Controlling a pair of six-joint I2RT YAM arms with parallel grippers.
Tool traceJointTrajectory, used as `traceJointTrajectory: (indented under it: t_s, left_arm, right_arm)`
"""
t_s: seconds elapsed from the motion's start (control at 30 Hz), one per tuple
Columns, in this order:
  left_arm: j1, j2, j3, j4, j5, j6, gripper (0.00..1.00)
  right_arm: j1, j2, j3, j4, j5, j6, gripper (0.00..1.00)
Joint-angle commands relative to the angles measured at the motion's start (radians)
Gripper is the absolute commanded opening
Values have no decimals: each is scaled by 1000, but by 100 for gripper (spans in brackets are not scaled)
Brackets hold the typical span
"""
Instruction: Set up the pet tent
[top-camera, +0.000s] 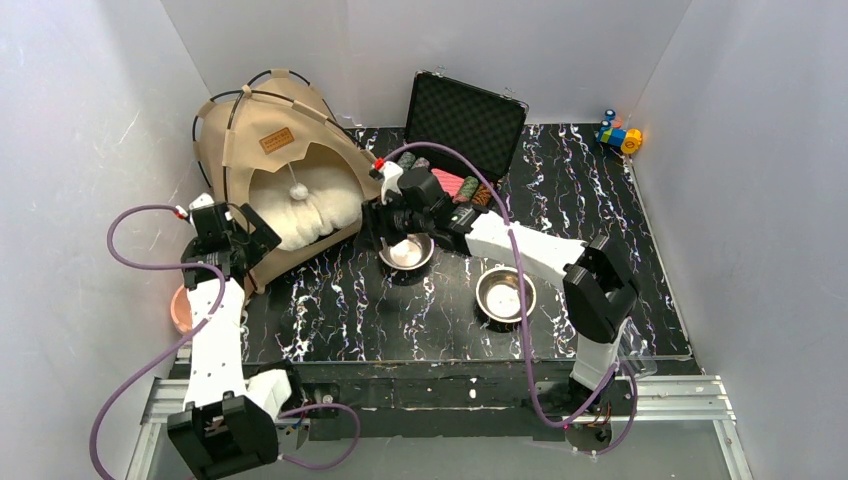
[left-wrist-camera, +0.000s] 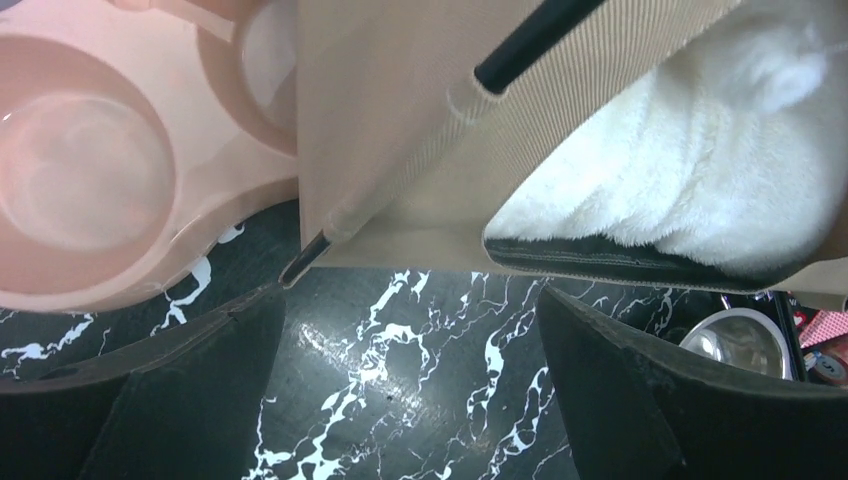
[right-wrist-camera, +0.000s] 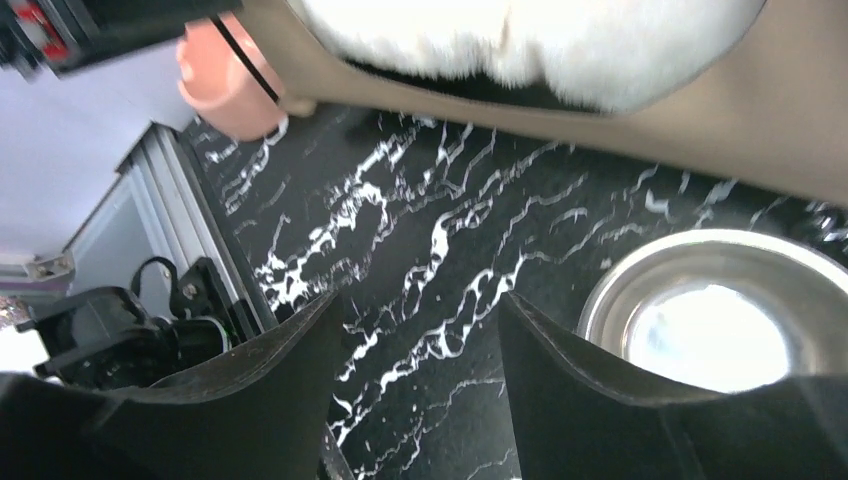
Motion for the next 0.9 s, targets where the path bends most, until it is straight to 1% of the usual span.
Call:
traceJointTrajectory:
  t_s: [0.0,0.1,0.23,0.3,0.37,0.47,0.5,0.6,0.77,0.87]
  left_arm:
    - [7,41,5,70,-19,23,98]
    - [6,79,30,83,-79,80,98]
    - [6,131,50,119,-130,139,98]
    - [6,144,52,128,-160,138,98]
    - [6,129,19,157,-204,121,98]
    - [7,69,-56,183,-322,56,98]
    - [22,32,-75,186,-351,29,98]
    - [102,-27,-95,172,-345,-51,98]
    - [177,-31,-88,118,-436,-110,98]
    - [249,-28,-101,160,-411,-131,98]
  right_arm:
    - [11,-50,-66,34,32,31,66]
    - [18,-48,-109,34,23,50,65]
    - [57,-57,-187,145,30,80,64]
    - [77,-57,-206,171,33,93,64]
    - [94,-45,-201,174,31,104,64]
    - [111,-32,-205,184,13,122,64]
    - [116,-30,-206,182,9,129,64]
    - [125,-31,-210,170,6,130,64]
    - [128,-35,-212,129,13,131,63]
    - [128,-45,-215,101,27,135,62]
